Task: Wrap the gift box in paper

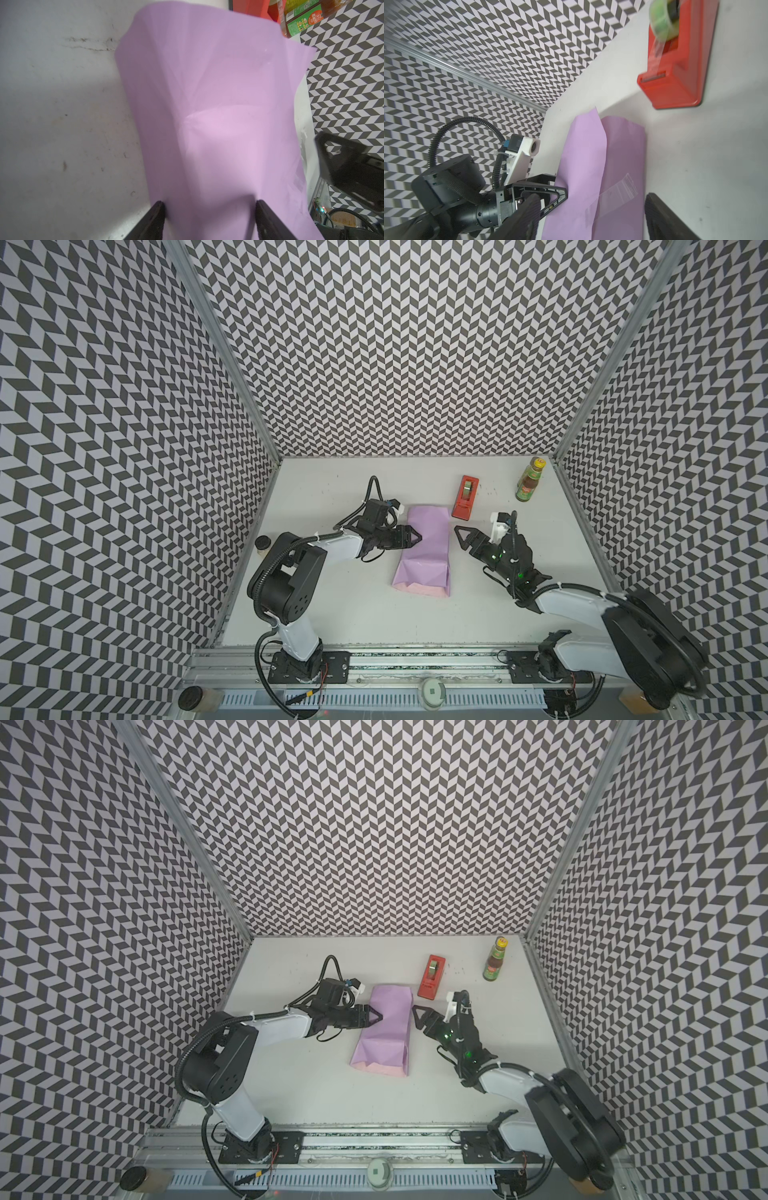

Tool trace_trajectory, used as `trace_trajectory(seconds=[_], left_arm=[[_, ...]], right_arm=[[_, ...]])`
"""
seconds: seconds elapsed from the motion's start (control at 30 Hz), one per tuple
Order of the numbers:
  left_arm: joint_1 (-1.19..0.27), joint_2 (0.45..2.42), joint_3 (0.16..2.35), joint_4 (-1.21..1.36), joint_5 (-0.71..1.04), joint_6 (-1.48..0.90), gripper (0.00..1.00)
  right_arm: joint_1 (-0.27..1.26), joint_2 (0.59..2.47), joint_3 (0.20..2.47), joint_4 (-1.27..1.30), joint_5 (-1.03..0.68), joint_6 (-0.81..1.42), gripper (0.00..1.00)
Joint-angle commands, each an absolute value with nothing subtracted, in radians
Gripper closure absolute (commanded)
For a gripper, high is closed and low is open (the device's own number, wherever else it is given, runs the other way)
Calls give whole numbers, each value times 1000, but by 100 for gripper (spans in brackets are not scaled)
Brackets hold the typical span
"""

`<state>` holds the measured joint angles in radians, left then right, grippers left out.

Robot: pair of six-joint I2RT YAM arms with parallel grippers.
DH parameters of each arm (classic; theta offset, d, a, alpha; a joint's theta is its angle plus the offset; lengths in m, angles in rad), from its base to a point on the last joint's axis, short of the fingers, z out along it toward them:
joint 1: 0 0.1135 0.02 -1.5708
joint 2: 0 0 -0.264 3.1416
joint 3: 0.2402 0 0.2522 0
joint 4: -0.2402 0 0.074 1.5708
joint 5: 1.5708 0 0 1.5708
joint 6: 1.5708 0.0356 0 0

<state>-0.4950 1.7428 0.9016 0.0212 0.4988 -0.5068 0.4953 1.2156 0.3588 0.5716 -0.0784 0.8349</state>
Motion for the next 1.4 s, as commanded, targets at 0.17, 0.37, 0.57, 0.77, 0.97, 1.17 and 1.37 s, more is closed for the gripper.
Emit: trace_trajectory(seconds=[0.17,0.37,0.57,0.77,0.97,1.17,1.37], left_arm=[[-503,1805,863,-142,382,-482,33],[-502,1804,862,-141,379,-481,33],[-503,1804,862,-141,379,-482,33],[-503,1805,862,-143,379,-479,33],[-503,1807,864,-142,379,-481,33],[-503,1807,864,-142,379,-482,33],[-502,1807,862,-142,379,-481,33]], right_arm=[[572,1213,667,-42,52,472,30],[592,1354,833,-177,20,411,41],[609,1447,890,-187,-54,433,45],[620,1477,885,-160,-74,468,48],[630,1489,877,-149,-72,480,50],[637,1497,870,-137,-74,491,50],[640,1511,864,-129,-65,501,50]])
